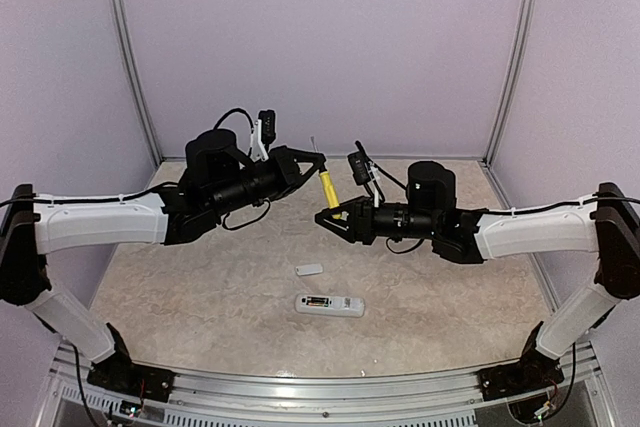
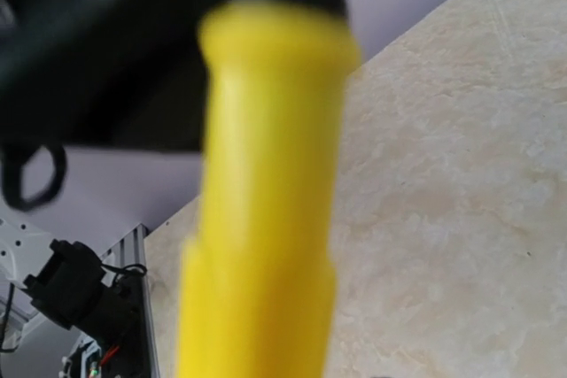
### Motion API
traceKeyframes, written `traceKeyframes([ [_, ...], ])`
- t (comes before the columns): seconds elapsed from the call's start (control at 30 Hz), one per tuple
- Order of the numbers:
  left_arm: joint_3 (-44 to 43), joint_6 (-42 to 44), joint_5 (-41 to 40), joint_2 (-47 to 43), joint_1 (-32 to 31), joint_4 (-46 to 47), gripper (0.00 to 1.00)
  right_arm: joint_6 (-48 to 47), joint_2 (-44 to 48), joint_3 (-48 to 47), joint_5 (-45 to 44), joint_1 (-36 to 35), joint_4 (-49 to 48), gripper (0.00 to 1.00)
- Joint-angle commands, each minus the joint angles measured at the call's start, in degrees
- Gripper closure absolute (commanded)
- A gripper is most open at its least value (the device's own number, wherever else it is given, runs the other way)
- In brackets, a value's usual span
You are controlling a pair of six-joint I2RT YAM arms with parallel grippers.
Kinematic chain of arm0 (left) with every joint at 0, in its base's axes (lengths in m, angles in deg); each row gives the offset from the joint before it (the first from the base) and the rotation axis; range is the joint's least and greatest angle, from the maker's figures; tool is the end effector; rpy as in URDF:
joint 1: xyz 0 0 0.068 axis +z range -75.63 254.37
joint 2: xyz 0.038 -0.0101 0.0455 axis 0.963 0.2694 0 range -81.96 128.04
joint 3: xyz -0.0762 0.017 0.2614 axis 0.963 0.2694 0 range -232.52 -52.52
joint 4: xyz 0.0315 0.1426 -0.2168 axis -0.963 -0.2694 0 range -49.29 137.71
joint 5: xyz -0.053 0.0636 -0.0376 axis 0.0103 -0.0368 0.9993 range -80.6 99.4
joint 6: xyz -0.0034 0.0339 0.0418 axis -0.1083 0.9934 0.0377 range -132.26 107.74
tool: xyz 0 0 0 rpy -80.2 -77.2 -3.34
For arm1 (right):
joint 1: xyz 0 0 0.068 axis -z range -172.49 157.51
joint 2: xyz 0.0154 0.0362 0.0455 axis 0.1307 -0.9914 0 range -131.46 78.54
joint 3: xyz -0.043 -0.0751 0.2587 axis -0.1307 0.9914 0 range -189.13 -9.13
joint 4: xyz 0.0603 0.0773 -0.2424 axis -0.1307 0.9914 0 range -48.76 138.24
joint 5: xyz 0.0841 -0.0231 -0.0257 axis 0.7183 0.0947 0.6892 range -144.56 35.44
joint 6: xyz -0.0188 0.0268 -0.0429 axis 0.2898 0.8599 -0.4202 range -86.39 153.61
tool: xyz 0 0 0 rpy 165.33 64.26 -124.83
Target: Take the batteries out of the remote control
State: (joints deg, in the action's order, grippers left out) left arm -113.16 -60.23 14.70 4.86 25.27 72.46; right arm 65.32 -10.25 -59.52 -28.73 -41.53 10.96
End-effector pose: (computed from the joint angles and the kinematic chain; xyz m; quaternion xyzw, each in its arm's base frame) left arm 0.2339 -0.2751 0.3201 0.0393 0.7148 -0.5446 0.4370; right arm 0.2169 0.2735 0.2572 -0.2557 0.7058 0.5423 0.3773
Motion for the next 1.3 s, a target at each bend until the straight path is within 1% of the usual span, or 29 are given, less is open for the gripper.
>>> traceKeyframes([
  [0.0,2.1,1.6,2.0,-1.6,-0.7,4.6,0.97,-1.0,1.8,-2.6,2.6,0.9,1.5,0.61],
  [0.2,4.0,1.7,2.4,-1.9,-1.3,7.7,0.97,-0.2,2.4,-2.8,3.2,1.4,1.5,0.69],
  [0.27,4.4,1.7,2.2,-2.0,-1.5,8.3,0.97,0.1,2.4,-3.1,3.4,1.3,1.5,0.72],
  [0.4,5.7,1.9,1.2,-2.5,-1.9,9.8,0.97,0.8,2.7,-3.3,3.1,1.5,1.3,0.76],
  [0.57,6.8,2.4,-0.3,-3.1,-2.5,10.3,0.96,1.4,3.9,-3.2,1.5,2.3,1.7,0.77],
  [0.7,7.7,2.8,-2.4,-3.5,-3.4,10.8,0.96,3.6,4.5,-2.7,1.5,3.0,-0.7,0.78],
  [0.8,8.9,2.4,-4.9,-3.9,-4.0,12.1,0.96,4.5,4.5,-2.7,1.8,3.2,-2.1,0.83],
  [0.9,9.4,2.2,-5.1,-4.2,-4.0,12.8,0.96,4.6,4.3,-2.7,2.0,3.2,-2.3,0.91],
  [0.97,10.1,2.1,-7.2,-4.6,-4.2,13.0,0.96,4.5,4.7,-2.5,1.7,3.3,-2.2,0.94],
  [1.27,13.9,0.4,-11.2,-6.3,-4.7,15.3,0.94,3.9,6.9,-2.5,-1.2,4.7,-2.0,0.97],
])
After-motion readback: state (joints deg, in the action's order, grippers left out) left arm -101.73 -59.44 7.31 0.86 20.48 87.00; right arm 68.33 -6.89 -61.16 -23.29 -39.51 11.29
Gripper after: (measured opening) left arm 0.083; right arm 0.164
